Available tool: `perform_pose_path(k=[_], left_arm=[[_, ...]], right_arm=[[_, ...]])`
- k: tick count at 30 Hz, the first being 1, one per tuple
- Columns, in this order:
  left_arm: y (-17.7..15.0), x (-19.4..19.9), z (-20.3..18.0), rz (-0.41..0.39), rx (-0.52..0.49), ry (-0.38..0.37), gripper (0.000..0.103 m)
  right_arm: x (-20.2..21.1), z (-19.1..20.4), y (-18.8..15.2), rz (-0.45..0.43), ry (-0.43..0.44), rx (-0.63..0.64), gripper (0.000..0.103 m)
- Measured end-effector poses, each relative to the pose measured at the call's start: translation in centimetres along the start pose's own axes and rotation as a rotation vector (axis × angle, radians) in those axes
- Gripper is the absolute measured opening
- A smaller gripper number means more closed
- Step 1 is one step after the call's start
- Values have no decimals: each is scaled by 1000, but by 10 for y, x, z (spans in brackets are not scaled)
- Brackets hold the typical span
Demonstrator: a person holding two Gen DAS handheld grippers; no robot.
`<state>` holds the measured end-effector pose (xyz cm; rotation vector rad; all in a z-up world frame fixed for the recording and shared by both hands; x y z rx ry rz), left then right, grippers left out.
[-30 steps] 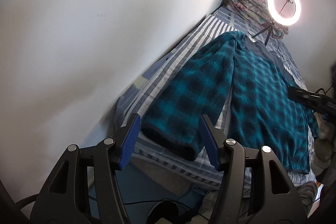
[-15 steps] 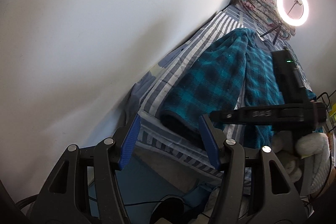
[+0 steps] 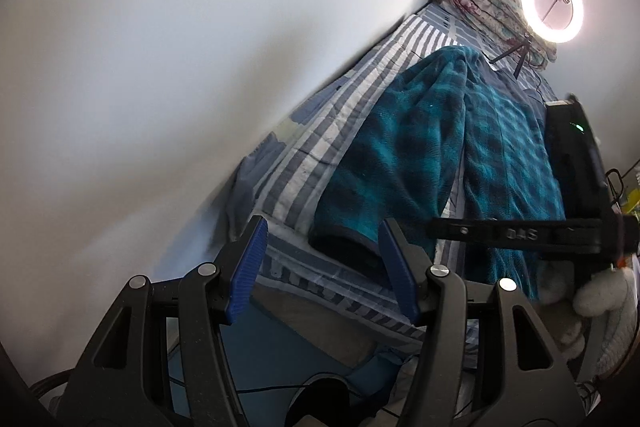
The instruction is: Fold large clothes
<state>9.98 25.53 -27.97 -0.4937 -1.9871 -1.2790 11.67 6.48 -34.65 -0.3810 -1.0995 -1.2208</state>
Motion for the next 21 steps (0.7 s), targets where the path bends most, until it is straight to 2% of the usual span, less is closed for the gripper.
perform_pose_path(k=[3,8,12,13,14,15,16,17,21], left_arm=[[1,-13,-5,26,14,-23,59],[0,-53,-9,83,-9,21,59],[-6,-83,-7,147,35,2,59],[-8,-86,-8,152,35,4,57],[-9,-91,-6,153,35,10,52],[-7,-91,-5,135,25,28,39],[-7,-90,-6,130,19,35,9],[-6,-89,-6,130,21,25,1],[5,-69,-8,68,24,3,0]], right_arm=[[-7,-16,-3,7,6,-32,1],[-11,-22,-6,18,20,-54,1],[1,-25,-2,16,31,-39,1],[-9,-31,0,11,36,-40,1],[-14,-34,-1,9,41,-42,1],[-15,-34,1,8,43,-45,1],[-14,-37,0,6,48,-51,1],[-10,-41,0,3,54,-54,1],[-4,-49,-3,-8,64,-48,1]])
Point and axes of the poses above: each gripper's, at about its wrist camera, not at the fingertips, and x roughly against the way its jaws point, z to its left, y to its top, the point moved 9 cm from there along -x, roughly the way its jaws point, and after that the axes turned 6 degrees about -z, right-handed, at the moved point
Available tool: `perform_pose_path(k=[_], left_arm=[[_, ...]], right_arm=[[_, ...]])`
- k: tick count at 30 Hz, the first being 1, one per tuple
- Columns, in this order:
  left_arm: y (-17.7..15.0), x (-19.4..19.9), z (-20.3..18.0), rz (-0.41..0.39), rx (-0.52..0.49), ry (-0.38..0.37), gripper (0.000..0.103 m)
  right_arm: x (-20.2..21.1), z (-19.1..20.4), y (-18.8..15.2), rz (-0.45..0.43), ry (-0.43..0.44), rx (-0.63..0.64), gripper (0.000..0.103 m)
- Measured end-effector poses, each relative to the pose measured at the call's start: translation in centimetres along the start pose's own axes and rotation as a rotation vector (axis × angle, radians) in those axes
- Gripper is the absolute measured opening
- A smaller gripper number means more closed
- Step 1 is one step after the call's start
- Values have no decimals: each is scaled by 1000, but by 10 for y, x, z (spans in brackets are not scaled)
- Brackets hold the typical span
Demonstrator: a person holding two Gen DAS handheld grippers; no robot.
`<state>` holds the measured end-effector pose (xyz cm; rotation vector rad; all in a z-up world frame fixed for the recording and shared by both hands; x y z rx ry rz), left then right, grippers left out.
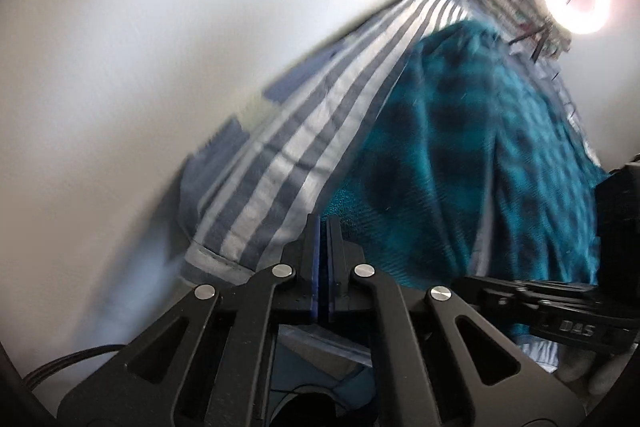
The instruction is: Fold large clothes
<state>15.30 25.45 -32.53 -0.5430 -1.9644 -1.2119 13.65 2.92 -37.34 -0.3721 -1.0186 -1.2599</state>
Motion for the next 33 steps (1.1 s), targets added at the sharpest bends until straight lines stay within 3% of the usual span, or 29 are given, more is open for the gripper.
perform_pose_path(k=[3,7,9,12,15,19,21,22,24,25,28,32,33], left_arm=[[13,27,-5,-64,-1,-39,0],[21,49,-11,-108,-26,-59,0],[24,55,-12,-114,-28,-70,0],[29,61,-11,-126,-19,-77,0],[32,68,-16,-141,-30,-76,0],[35,77,-25,-162,-57,-79,0],[39,79,-29,-170,-61,-86,0],[41,82,-30,-176,-58,-93,0],[44,90,-36,-187,-43,-124,0],[45,93,-38,-191,-43,-135,0],[43,107,-56,-213,-86,-171,0],[39,116,-76,-212,-119,-226,0],[37,118,-75,-209,-119,-237,0]], right_arm=[[11,6,-3,-6,44,28,2],[46,-4,23,-96,55,35,38],[59,-21,52,-150,17,3,38],[68,-51,96,-211,-36,-79,53],[69,-78,137,-250,-60,-163,54],[54,-105,169,-231,-114,-236,52],[45,-108,177,-215,-78,-249,35],[42,-108,180,-201,-87,-238,16],[38,-117,179,-174,-220,-170,9],[32,-117,173,-162,-233,-150,9],[48,-111,176,-177,-168,-152,15],[87,-92,208,-268,-129,-83,47],[93,-87,219,-280,-123,-68,51]])
Point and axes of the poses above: each gripper's, at about its wrist camera, not at the fingertips, and x roughly against the way its jaws point, z to its left, y to its top, the point moved 9 cm from there along -x, roughly the way its jaws point, and after that the axes turned 6 degrees about -z, right-handed, at the moved point
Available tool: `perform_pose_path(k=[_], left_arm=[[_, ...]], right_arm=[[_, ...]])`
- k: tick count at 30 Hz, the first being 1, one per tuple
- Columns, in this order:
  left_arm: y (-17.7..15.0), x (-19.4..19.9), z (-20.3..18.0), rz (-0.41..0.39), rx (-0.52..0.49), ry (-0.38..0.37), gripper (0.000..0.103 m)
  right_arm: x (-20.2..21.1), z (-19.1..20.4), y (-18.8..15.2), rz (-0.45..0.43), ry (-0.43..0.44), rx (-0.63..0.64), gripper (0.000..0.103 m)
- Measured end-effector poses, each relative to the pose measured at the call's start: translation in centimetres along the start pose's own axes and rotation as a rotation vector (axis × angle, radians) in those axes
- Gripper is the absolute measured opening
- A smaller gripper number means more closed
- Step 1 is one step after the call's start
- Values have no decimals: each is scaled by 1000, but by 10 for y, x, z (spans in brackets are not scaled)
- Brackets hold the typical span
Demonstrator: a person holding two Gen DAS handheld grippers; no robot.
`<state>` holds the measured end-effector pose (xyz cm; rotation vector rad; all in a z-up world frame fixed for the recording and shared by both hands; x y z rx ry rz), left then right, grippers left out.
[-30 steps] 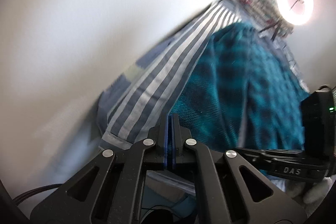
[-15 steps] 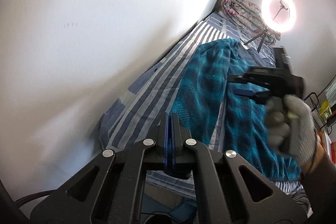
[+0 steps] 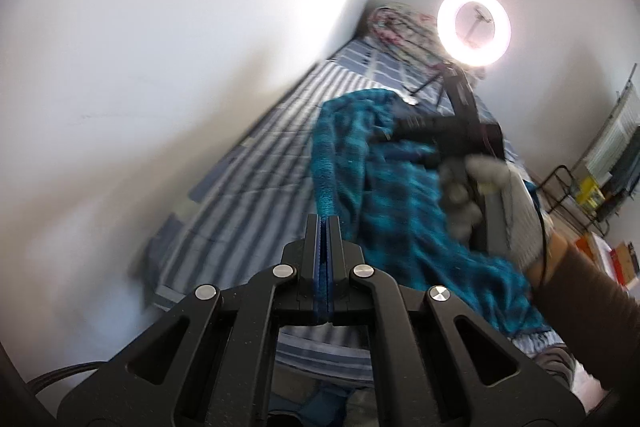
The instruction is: Fold large clothes
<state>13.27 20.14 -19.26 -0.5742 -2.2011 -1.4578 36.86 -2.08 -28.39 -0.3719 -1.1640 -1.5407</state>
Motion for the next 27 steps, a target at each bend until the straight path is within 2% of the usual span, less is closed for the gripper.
perform_pose_path(k=[1,8,11,14,20,21,25,27], left_arm=[[-2,1,-4,5,1,-14,0],[-16,-7,-21,39,-3,-47,0],[-18,-9,-23,47,-20,-45,0],[-18,-11,-24,46,-29,-43,0],[-18,-11,-25,43,-38,-43,0],[-17,-10,-25,42,-40,-43,0],[-16,-9,-22,37,-50,-37,0],[-15,-8,-20,30,-65,-25,0]], right_arm=[[2,4,9,-9,6,8,54],[-18,26,59,-11,-43,59,54],[-34,37,61,12,-87,92,54],[-63,27,66,61,-184,116,53],[-94,17,69,106,-274,134,53],[-96,16,67,117,-294,144,51],[-104,12,62,146,-308,175,6],[-98,12,66,124,-263,148,2]])
Point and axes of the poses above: each gripper's, at about its wrist camera, not at the fingertips, and x roughly against the way its jaws point, z to its left, y to its top, the point moved 9 cm from there along -x, roughly the way its jaws point, and after that the axes turned 6 degrees about -z, right-handed, at the moved point
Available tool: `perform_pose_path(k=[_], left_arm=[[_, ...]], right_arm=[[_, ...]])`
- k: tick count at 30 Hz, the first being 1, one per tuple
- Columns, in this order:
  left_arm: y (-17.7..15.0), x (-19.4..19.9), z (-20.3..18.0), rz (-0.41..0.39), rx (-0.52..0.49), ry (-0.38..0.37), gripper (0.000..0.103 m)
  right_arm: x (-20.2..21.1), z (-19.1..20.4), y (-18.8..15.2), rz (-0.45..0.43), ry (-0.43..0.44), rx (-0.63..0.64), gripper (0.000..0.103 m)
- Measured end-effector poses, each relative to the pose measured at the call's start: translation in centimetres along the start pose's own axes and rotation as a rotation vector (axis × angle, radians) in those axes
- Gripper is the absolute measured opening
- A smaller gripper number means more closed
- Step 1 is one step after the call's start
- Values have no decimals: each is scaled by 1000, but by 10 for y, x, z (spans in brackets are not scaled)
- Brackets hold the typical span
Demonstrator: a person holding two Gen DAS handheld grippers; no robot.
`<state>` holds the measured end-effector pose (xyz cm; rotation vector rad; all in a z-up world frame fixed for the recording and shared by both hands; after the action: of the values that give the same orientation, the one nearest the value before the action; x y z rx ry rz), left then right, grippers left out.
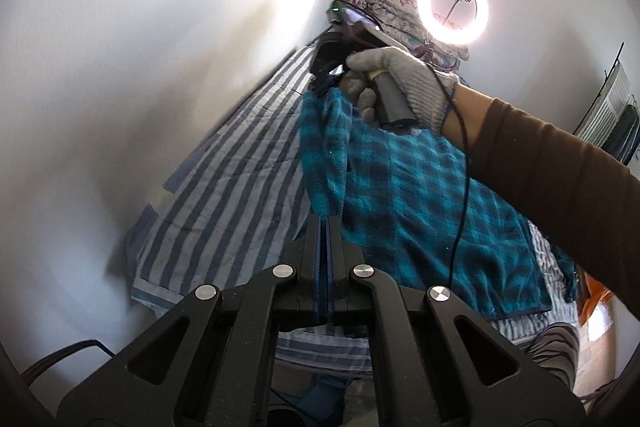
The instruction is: Fold large clothes
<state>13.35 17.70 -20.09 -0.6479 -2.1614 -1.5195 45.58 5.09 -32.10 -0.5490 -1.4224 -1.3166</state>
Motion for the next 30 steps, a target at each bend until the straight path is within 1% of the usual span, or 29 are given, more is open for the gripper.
perform_pose_path(k=[2,4,6,10,13,16,20,22,25,28,29,30], left_arm=[[1,0,-2,-1,-8,-3,0],[1,-1,-7,-4,-22,-8,0],[3,-3,-20,-18,-77,-4,0],[2,-16,-51,-29,-152,-29,0],[-17,-40,-84,2,-233,-57,0],[-42,-59,-110,51,-290,-84,0],[-83,-80,-139,136,-342,-115,0],[-98,-86,-149,167,-373,-118,0],[-112,-88,-161,190,-408,-122,0],[-120,-82,-170,210,-443,-151,1],[-121,-77,-173,210,-451,-166,4],[-121,-72,-175,205,-455,-173,11]], right_arm=[[14,-3,5,-35,58,-40,1],[32,-10,15,-74,93,-71,1],[53,-20,26,-115,140,-100,1],[93,-49,38,-188,189,-127,1],[108,-84,33,-219,196,-151,1],[107,-127,18,-225,227,-207,1],[83,-185,-9,-189,221,-294,1],[73,-202,-25,-175,219,-324,1],[62,-215,-43,-157,206,-340,2],[57,-223,-54,-149,157,-322,11],[59,-225,-57,-152,145,-314,24],[63,-226,-61,-158,135,-305,30]])
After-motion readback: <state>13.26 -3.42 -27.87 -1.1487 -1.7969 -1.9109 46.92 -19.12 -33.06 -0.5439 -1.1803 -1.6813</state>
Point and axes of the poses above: each gripper's, at about its wrist camera, not at the fingertips, and x roughly against the way its jaws point, z to its left, y to its top, the point moved 9 cm from there along -x, roughly the way its jaws point, and after that the axes turned 6 degrees about -z, right-handed, at the moved point
